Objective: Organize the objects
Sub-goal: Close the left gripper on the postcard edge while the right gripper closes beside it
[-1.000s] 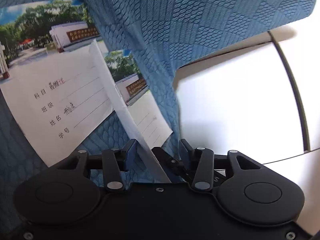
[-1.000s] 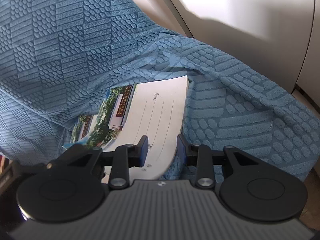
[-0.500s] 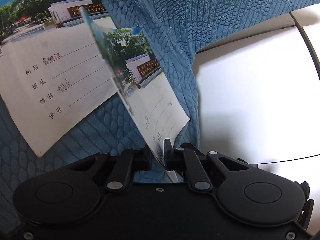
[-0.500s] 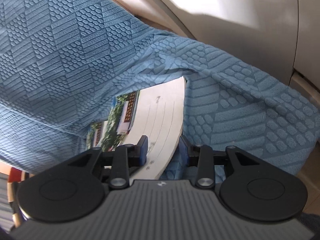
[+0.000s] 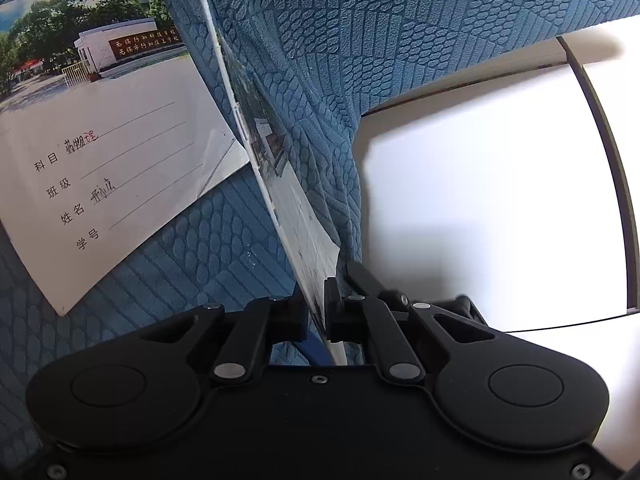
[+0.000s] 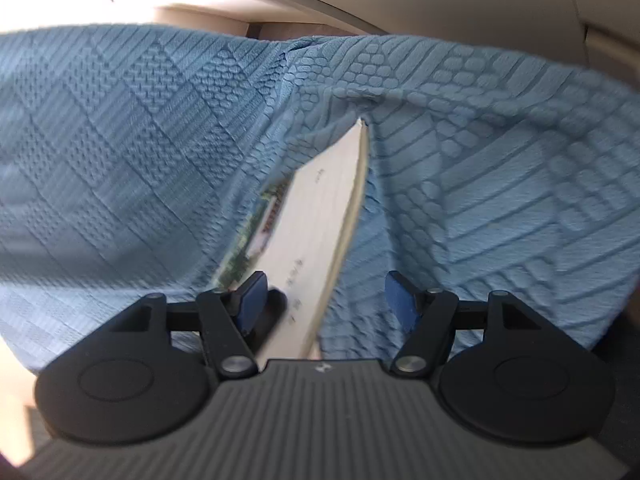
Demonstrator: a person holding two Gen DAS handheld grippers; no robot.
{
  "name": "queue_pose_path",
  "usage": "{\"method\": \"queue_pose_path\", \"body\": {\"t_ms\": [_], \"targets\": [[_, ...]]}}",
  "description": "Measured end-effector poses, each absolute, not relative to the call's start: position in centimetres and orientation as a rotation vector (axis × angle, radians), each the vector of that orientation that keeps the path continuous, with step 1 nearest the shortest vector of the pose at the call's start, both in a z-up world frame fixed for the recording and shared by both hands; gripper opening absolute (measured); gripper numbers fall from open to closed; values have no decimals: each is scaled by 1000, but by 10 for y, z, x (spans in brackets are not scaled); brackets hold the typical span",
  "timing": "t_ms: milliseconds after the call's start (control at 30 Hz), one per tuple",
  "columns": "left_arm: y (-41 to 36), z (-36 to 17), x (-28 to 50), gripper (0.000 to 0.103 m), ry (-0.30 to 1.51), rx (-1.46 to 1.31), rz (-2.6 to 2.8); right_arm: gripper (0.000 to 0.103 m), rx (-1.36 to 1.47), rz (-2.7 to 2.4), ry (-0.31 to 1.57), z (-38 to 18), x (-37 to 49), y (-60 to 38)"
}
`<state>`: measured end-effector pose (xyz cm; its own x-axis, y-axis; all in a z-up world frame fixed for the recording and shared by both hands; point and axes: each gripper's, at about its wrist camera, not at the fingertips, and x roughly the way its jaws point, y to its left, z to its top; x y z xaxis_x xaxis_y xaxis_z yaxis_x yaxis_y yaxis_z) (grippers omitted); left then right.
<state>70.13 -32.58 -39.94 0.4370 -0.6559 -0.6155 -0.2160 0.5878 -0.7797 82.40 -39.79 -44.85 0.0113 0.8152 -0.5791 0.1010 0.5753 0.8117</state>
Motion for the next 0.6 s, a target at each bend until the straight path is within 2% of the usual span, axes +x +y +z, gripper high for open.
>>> {"method": "queue_pose_path", "body": {"t_ms": [367, 467, 567, 600], "targets": [[-314, -403, 705, 6, 1139, -986, -348, 65, 936, 698, 1504, -477, 860, -383], [-310, -403, 706, 6, 1139, -999, -354, 67, 878, 730, 1462, -472, 870, -377], [-306, -402, 706, 6, 1138, -1010, -356, 60, 848, 746, 1447, -471, 876, -375], [-305, -401, 706, 6, 1137, -1008, -354, 52, 826, 746, 1444, -470, 877, -373]]}}
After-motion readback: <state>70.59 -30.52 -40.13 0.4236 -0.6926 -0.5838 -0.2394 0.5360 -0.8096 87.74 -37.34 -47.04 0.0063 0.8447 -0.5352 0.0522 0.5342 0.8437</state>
